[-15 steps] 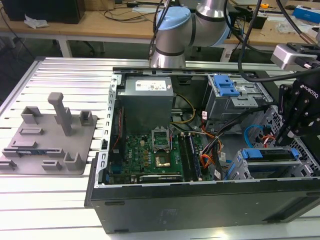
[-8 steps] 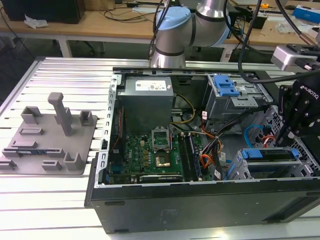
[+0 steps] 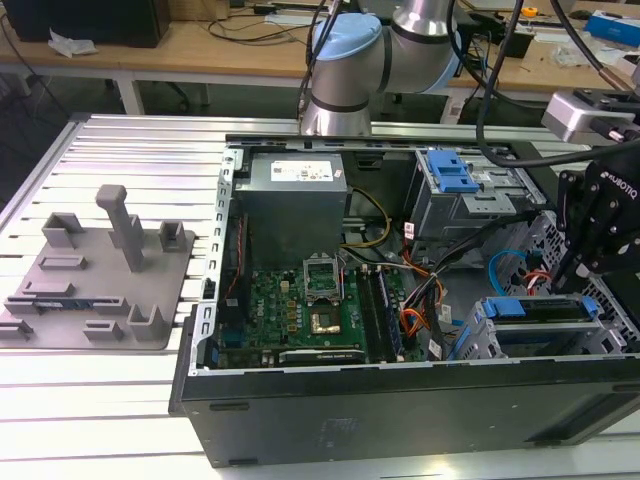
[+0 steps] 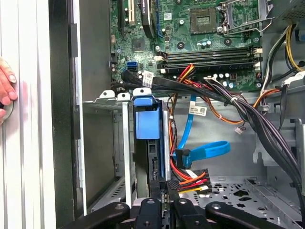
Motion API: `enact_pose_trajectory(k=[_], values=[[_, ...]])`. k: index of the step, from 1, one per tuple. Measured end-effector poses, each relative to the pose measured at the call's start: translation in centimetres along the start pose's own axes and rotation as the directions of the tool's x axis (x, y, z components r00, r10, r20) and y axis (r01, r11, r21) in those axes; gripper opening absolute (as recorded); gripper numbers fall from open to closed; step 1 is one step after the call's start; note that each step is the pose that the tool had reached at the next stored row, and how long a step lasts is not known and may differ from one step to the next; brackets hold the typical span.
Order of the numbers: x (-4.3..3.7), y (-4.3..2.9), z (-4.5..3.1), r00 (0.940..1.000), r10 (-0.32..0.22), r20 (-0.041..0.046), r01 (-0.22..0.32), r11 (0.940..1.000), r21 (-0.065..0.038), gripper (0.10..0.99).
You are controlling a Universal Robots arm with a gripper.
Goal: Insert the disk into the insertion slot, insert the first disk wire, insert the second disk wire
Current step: 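Insert the first disk wire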
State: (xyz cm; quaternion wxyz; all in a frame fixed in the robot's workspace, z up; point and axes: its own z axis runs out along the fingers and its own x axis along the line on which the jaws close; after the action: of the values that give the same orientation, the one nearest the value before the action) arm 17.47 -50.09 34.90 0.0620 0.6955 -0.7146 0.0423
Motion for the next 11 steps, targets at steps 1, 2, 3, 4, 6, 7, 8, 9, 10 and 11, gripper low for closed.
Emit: enact_pose_trajectory(k=[1, 2, 3, 4, 6, 7, 8, 9, 10, 11], values=[[0.01, 0.01, 0.0, 1.0, 0.001, -0.0002, -0.001, 1.0, 0.002, 0.165], [0.02, 0.01, 0.01, 1.0, 0.003, 0.0, -0.003, 1.0, 0.008, 0.165], [0.01, 0.0, 0.0, 1.0, 0.006, 0.0002, -0.006, 0.9999, 0.015, 0.165], [0.01, 0.0, 0.01, 1.0, 0.009, 0.0006, -0.009, 0.9997, 0.021, 0.165], [0.0, 0.11, 0.02, 0.9999, 0.017, 0.0008, -0.017, 0.9996, 0.022, 0.165], [0.01, 0.14, 0.02, 0.9994, 0.034, 0.001, -0.034, 0.9992, 0.019, 0.165], [0.01, 0.14, 0.03, 0.9993, 0.037, 0.0011, -0.037, 0.9992, 0.018, 0.165], [0.01, 0.14, 0.03, 0.9992, 0.041, 0.0012, -0.041, 0.999, 0.017, 0.165], [0.02, 0.14, 0.05, 0.999, 0.045, 0.0014, -0.045, 0.9989, 0.015, 0.165], [0.02, 0.15, 0.05, 0.9989, 0.047, 0.0013, -0.047, 0.9988, 0.013, 0.165]])
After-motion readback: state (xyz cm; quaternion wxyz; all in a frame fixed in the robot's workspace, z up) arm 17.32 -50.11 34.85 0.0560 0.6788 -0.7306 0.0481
